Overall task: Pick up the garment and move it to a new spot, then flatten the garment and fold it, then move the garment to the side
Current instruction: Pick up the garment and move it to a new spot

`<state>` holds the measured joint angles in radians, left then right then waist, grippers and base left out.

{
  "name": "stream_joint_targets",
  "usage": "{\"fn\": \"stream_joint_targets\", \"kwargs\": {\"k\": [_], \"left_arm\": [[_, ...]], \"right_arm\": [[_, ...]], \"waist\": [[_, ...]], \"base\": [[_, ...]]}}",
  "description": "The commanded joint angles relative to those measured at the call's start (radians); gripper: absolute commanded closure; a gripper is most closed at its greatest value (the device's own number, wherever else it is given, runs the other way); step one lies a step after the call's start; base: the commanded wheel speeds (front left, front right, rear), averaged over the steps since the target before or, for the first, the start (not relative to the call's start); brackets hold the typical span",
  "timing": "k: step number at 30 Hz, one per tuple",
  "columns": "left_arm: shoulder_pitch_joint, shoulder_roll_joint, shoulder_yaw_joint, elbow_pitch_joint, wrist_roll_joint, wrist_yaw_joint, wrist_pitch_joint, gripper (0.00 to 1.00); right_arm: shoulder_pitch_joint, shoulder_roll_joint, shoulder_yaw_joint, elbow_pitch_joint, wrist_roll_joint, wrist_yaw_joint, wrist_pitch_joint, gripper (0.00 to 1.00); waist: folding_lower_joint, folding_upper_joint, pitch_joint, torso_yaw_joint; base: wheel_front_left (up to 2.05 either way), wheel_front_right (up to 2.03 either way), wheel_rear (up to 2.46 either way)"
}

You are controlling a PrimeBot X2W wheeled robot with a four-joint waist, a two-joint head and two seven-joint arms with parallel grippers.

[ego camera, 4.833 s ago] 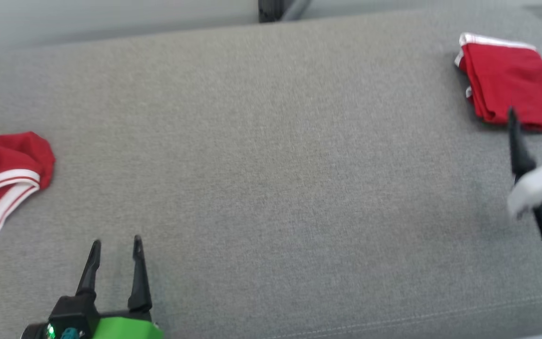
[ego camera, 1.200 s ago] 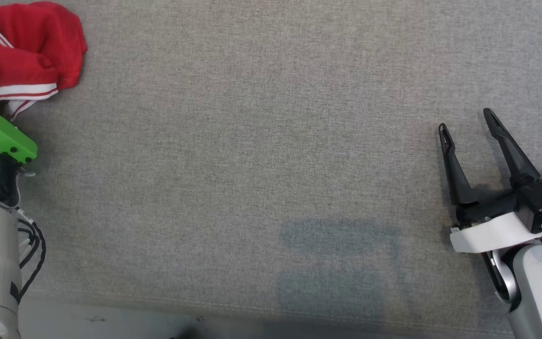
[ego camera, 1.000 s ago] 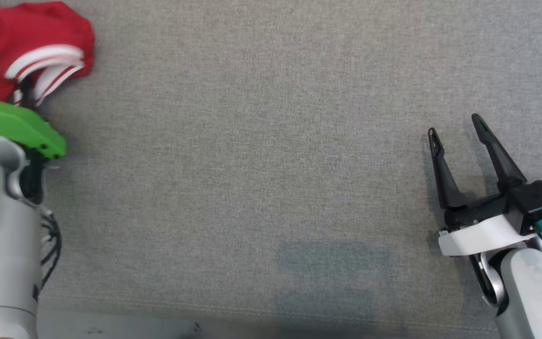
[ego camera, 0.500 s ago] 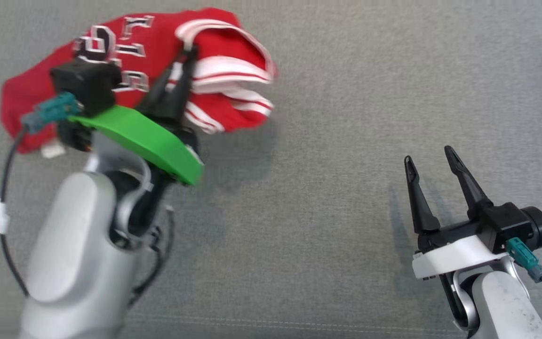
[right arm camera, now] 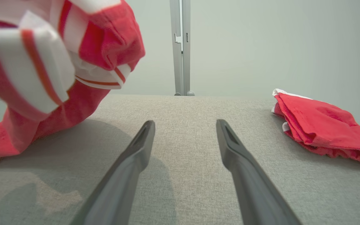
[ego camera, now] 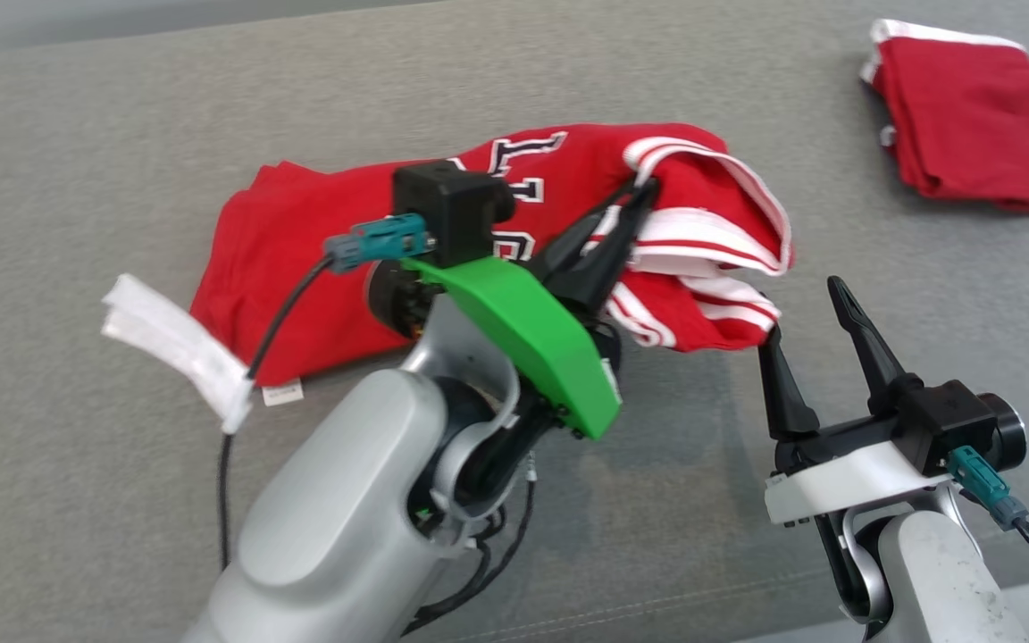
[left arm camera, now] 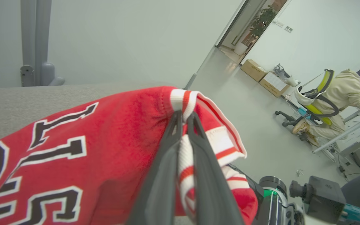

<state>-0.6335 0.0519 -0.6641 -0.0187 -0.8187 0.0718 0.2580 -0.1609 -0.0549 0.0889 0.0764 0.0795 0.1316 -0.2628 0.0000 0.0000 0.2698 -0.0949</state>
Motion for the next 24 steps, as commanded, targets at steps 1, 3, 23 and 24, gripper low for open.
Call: {"fn": "stream_joint_targets", "kwargs": {"k": [1,3,23,24], "left_arm": [[-0.029,0.000,-0.027,0.021,-0.044,0.020,-0.020,1.00],[-0.074,0.002,-0.070,0.076,-0.098,0.051,-0.051,1.00],[-0.220,0.007,-0.376,0.604,-0.225,0.089,-0.448,0.00],[-0.209,0.015,-0.375,0.606,-0.214,0.092,-0.466,0.00]], "right_arm": [[-0.009,0.001,-0.002,0.005,0.010,-0.002,-0.003,0.00],[-0.013,0.003,0.003,0.010,0.014,-0.002,-0.003,0.00],[0.010,0.003,-0.020,0.021,0.033,-0.002,-0.003,0.00],[0.016,0.004,-0.027,0.019,0.025,-0.002,-0.003,0.00]], "waist": [[0.0000,0.0000,0.015,-0.107],[0.0000,0.0000,0.024,-0.141],[0.0000,0.0000,0.011,-0.162],[0.0000,0.0000,0.002,-0.150]], "base": [[0.00,0.00,0.00],[0.00,0.00,0.00],[0.00,0.00,0.00],[0.00,0.00,0.00]]}}
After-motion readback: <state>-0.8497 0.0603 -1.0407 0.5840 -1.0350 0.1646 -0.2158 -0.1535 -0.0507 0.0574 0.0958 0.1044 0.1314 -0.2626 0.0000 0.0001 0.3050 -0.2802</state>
